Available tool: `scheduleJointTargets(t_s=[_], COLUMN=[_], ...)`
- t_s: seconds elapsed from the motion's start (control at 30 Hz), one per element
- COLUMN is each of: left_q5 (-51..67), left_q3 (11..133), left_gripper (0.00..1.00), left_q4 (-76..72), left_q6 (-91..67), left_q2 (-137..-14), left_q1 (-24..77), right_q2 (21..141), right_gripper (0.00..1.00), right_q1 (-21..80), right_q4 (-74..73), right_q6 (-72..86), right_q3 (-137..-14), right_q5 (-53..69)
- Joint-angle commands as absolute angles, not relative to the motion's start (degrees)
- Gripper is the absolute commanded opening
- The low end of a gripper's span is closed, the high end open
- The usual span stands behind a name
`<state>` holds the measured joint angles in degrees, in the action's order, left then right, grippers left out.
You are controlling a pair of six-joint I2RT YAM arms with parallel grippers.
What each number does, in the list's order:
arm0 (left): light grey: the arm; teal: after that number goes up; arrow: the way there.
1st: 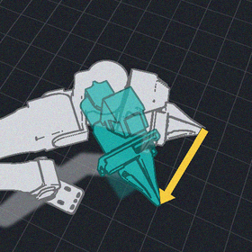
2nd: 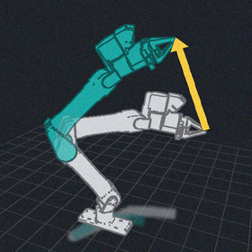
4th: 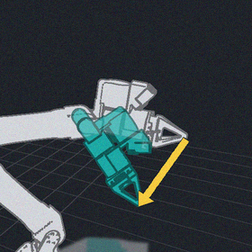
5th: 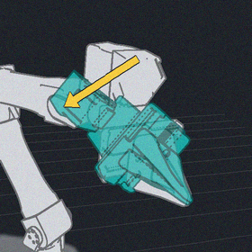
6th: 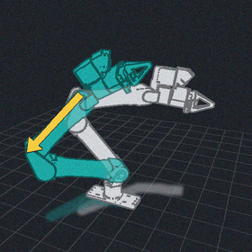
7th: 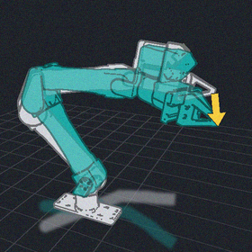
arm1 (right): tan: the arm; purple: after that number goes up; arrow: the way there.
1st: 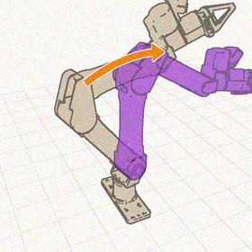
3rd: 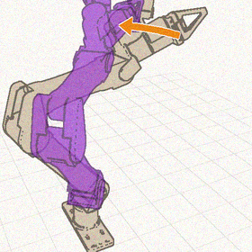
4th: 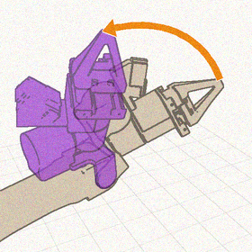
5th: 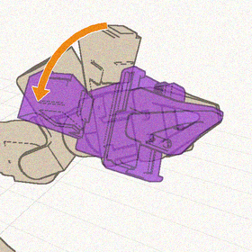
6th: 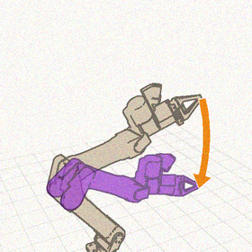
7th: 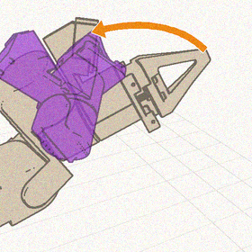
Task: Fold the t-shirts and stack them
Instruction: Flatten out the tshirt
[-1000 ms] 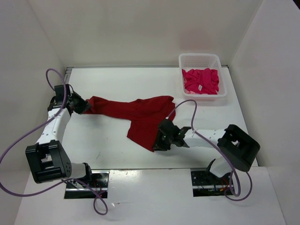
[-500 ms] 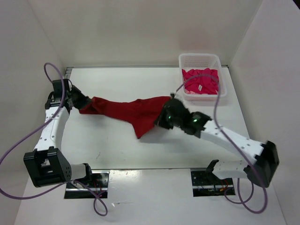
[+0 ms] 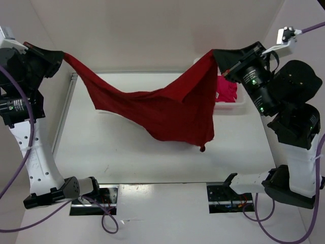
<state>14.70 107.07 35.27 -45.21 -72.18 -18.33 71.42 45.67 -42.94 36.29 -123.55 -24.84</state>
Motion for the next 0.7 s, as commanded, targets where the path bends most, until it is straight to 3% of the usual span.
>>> scheduleJointTargets(t_s=[0.0, 0.17, 0.4, 0.53, 0.67], left_q5=[13.0, 10.7, 8.2, 9.7, 11.5], left_q3=[112.9, 112.2, 104.6, 106.2, 117.0], left_gripper=[0.00, 0.00, 0.00, 0.00, 0.00], left_q4=[39.1, 38.4, 32.8, 32.2, 33.7], left_q6=[-44.6, -43.3, -43.3, -44.4, -45.6], left_q2=[-73.3, -76.8, -84.5, -93.0, -99.0], left_q1=[-18.4, -18.4, -18.9, -18.3, -18.3], right_q2=[74.4, 80.4, 96.7, 106.2, 113.0], right_gripper=[0.00, 0.00, 0.00, 0.00, 0.00], right_q1=[43.8, 32.2, 28.6, 23.1, 22.3], right_q4=[-41.4, -36.8, -34.6, -36.7, -38.0], right_q6=[28.0, 27.2, 25.6, 27.7, 27.7], right_q3=[-127.9, -124.9, -125.4, -136.1, -150.4], right_q5=[-30.9, -19.4, -14.0, -7.7, -6.9])
